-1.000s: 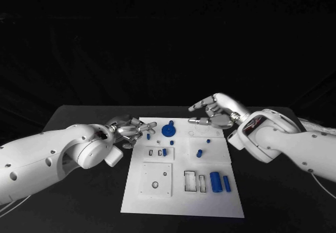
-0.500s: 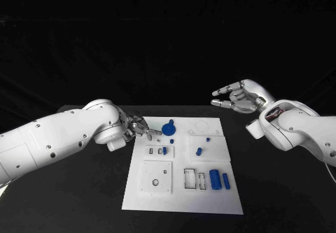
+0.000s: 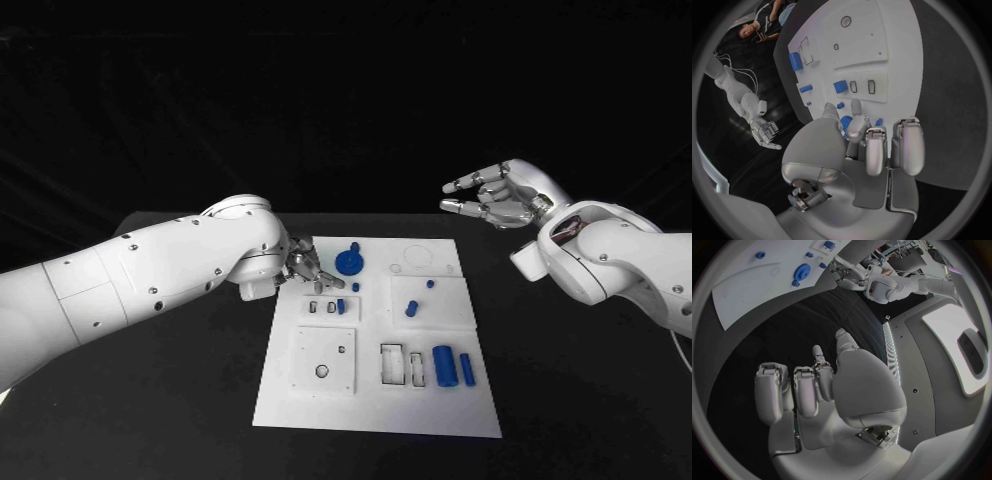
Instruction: Assemble the parts on the task board
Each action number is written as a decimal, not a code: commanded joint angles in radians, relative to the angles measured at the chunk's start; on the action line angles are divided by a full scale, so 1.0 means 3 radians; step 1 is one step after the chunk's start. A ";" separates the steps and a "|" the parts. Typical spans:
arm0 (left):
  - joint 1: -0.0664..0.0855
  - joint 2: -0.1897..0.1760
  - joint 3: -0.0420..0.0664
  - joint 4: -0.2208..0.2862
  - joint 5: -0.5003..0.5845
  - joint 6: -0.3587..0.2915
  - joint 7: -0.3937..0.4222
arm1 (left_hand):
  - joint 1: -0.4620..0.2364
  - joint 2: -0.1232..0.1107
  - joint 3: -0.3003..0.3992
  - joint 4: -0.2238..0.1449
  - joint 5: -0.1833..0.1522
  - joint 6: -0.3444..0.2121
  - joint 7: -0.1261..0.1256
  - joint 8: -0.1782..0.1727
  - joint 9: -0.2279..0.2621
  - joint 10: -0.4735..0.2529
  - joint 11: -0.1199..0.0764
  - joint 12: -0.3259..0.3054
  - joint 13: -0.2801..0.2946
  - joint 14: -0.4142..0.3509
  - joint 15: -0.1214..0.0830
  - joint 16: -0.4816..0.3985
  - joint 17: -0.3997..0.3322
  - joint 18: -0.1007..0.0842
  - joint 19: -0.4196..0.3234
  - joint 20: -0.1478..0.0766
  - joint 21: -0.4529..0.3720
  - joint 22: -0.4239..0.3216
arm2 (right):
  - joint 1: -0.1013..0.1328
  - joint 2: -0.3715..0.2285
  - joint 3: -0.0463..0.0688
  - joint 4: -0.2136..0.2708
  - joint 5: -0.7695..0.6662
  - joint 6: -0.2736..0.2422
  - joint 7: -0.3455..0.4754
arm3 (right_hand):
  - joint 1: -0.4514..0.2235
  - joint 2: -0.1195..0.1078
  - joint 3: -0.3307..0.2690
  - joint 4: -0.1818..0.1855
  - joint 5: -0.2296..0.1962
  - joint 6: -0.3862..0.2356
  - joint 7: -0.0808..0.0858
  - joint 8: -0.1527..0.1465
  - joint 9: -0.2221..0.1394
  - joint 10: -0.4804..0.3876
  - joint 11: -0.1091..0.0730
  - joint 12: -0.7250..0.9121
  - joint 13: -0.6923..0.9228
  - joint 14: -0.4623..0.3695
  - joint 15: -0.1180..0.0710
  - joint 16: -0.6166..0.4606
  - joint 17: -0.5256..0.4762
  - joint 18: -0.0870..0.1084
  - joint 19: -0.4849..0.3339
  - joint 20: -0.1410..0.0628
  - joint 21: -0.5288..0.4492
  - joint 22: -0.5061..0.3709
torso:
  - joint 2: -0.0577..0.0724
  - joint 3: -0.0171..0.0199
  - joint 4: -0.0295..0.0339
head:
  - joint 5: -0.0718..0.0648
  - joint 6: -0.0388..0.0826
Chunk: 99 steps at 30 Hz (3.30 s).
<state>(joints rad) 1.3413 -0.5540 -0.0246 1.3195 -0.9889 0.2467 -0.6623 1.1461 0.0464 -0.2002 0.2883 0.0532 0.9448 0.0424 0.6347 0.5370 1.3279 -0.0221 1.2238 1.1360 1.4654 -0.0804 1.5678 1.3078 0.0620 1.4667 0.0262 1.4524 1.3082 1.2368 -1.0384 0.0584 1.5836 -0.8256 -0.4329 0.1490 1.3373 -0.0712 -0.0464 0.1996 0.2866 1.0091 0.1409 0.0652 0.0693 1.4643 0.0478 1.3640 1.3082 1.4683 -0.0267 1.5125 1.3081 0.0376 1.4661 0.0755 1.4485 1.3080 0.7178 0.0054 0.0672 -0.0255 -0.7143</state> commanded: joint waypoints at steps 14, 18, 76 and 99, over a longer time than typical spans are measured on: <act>-0.0007 0.0186 -0.0030 -0.0141 -0.0053 0.0184 -0.0060 | -0.0003 0.0036 -0.0053 0.0005 -0.0007 -0.0053 -0.0004 0.0046 0.0054 0.0006 -0.0021 0.0012 0.0005 0.0351 -0.0030 0.0010 0.0877 -0.0066 0.0126 -0.0025 0.0016 0.0157 | 0.0000 0.0076 -0.0005 -0.0068 -0.0156 0.0104 -0.0027 | 0.0015 -0.0002 -0.0021 -0.0022 0.0021 -0.0033 -0.0004 0.0006 0.0004 0.0056 0.0015 -0.0021 0.0506 0.0252 0.0012 -0.0021 0.0478 0.0052 -0.0003 0.0014 -0.0029 0.0066 | 0.0005 -0.0002 -0.0002 | 0.0004 -0.0038; -0.0016 0.0218 -0.0034 -0.0164 -0.0048 0.0193 -0.0060 | 0.0005 0.0030 -0.0059 0.0002 -0.0005 -0.0059 -0.0005 0.0055 0.0067 0.0010 -0.0022 0.0018 0.0013 0.0351 -0.0030 0.0010 0.0877 -0.0067 0.0129 -0.0025 0.0020 0.0165 | -0.0001 0.0094 -0.0007 -0.0079 -0.0173 0.0118 -0.0031 | 0.0013 -0.0002 -0.0023 -0.0022 0.0023 -0.0033 -0.0004 0.0006 0.0003 0.0056 0.0015 -0.0021 0.0506 0.0252 0.0012 -0.0021 0.0478 0.0052 -0.0003 0.0014 -0.0030 0.0064 | 0.0003 -0.0003 -0.0008 | 0.0006 -0.0053; -0.0074 0.0362 -0.0049 -0.0286 0.0034 0.0375 -0.0062 | 0.0355 0.0105 0.0239 -0.0024 0.0025 -0.0146 -0.0014 0.0143 0.0283 0.0030 -0.0031 0.0045 0.0047 0.0351 -0.0036 0.0010 0.0877 -0.0072 0.0139 -0.0030 0.0030 0.0203 | -0.0006 0.0155 -0.0012 -0.0120 -0.0185 0.0178 -0.0040 | -0.0006 0.0007 -0.0035 -0.0018 0.0041 -0.0034 -0.0004 0.0007 0.0004 0.0057 0.0016 -0.0018 0.0506 0.0251 0.0012 -0.0024 0.0474 0.0053 -0.0004 0.0014 -0.0033 0.0060 | 0.0005 -0.0002 -0.0009 | 0.0030 -0.0084; -0.0079 0.0238 -0.0044 -0.0169 0.0370 0.0114 -0.0005 | 0.0553 -0.0605 0.2637 -0.0412 0.1191 -0.0294 0.0019 0.0128 0.0519 0.0005 -0.0027 -0.0076 -0.0029 0.0351 -0.0032 0.0010 0.0877 -0.0067 0.0130 -0.0027 0.0000 0.0197 | -0.0019 0.0174 -0.0022 -0.0153 -0.0185 0.0238 -0.0046 | -0.0010 0.0014 -0.0036 -0.0018 0.0047 -0.0032 -0.0004 0.0009 0.0005 0.0063 0.0015 -0.0005 0.0512 0.0252 0.0012 -0.0022 0.0478 0.0052 -0.0003 0.0014 -0.0032 0.0063 | 0.0001 0.0005 -0.0005 | 0.0040 -0.0094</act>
<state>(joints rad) 1.3171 -0.4812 -0.0384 1.2636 -0.9115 0.3142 -0.6770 1.3222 -0.1383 0.4102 0.3421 0.4113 0.8610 0.0450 0.6704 0.6922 1.3228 -0.0303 1.2043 1.1285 1.4654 -0.0949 1.5678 1.3078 0.0472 1.4648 0.0138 1.4560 1.3075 1.2318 -0.9874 0.0515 1.5379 -0.8718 -0.3799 0.1342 1.3372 -0.0711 -0.0521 0.1944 0.2963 1.0057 0.1373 0.0652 0.0694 1.4643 0.0477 1.3609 1.3083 1.4683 -0.0267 1.5087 1.3081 0.0375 1.4661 0.0754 1.4443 1.3077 0.7188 0.0066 0.0652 -0.0142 -0.7428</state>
